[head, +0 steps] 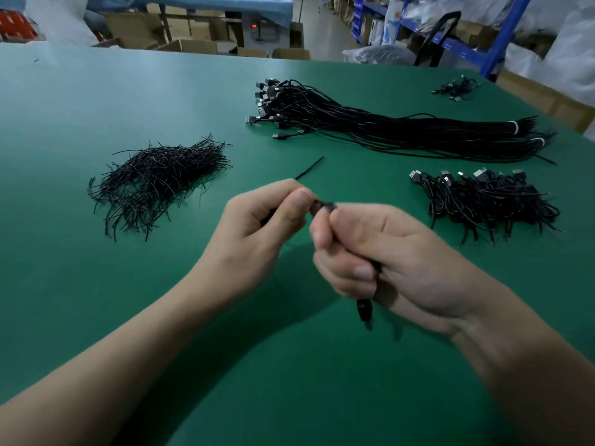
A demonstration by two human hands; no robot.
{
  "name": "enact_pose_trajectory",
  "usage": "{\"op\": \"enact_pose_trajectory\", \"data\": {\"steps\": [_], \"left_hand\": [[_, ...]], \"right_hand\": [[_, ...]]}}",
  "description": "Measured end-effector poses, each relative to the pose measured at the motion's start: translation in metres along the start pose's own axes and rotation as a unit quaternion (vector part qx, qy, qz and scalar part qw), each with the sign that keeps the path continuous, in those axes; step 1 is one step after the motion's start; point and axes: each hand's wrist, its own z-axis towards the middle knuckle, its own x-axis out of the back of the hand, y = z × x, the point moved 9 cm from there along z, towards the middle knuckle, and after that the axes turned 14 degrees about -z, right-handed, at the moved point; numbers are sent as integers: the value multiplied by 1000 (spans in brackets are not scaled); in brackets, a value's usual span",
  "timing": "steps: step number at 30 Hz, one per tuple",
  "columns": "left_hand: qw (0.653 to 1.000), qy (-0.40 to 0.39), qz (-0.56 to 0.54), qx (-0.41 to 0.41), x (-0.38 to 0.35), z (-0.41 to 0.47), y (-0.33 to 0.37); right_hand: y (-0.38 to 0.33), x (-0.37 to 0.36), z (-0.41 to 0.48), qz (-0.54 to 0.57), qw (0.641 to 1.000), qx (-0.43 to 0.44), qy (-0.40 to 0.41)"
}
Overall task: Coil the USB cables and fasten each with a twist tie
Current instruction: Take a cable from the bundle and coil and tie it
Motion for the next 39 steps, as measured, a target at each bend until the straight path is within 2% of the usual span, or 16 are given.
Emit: {"op": "enact_pose_trajectory", "data": {"steps": [3, 5, 8, 12, 14, 16, 17, 18, 22, 26, 30, 34, 36, 39], "left_hand": [[996, -70, 9, 48, -21, -8, -14], [988, -123, 73, 58, -35, -14, -19], [979, -148, 138, 32, -44, -16, -15], [972, -128, 198, -7, -39, -13, -5], [965, -123, 231, -24, -35, -12, 0], [963, -96, 246, -53, -26, -9, 9], [964, -82, 245, -66, -21, -7, 13], [965, -71, 241, -73, -16, -6, 17], [981, -76, 173, -42, -9, -5, 16], [985, -76, 144, -61, -9, -4, 24], [990, -52, 117, -53, -2, -2, 21], [999, -24, 9, -19, -4, 0, 9], [999, -27, -19, 17, -9, -3, -5], [994, -93, 11, 64, -27, -12, -19]], "right_hand": [[-25, 13, 7, 89, 989, 90, 82], [-36, 30, 9, 76, 974, 127, 170], [-41, 53, 5, -59, 946, 143, 286], [-36, 64, 0, -269, 890, 127, 345], [-33, 63, -4, -397, 847, 110, 335], [-22, 57, -3, -529, 797, 61, 287], [-12, 55, -3, -567, 784, 25, 254], [-3, 55, -3, -573, 789, -11, 220], [19, 43, -5, -408, 905, -74, 97], [29, 26, -8, -257, 961, -97, 12], [25, 11, -11, -130, 988, -79, -26], [6, -1, -7, 10, 1000, -13, -27], [-11, 1, -1, 73, 996, 45, 16], [-28, 24, 5, 98, 978, 109, 148]]}}
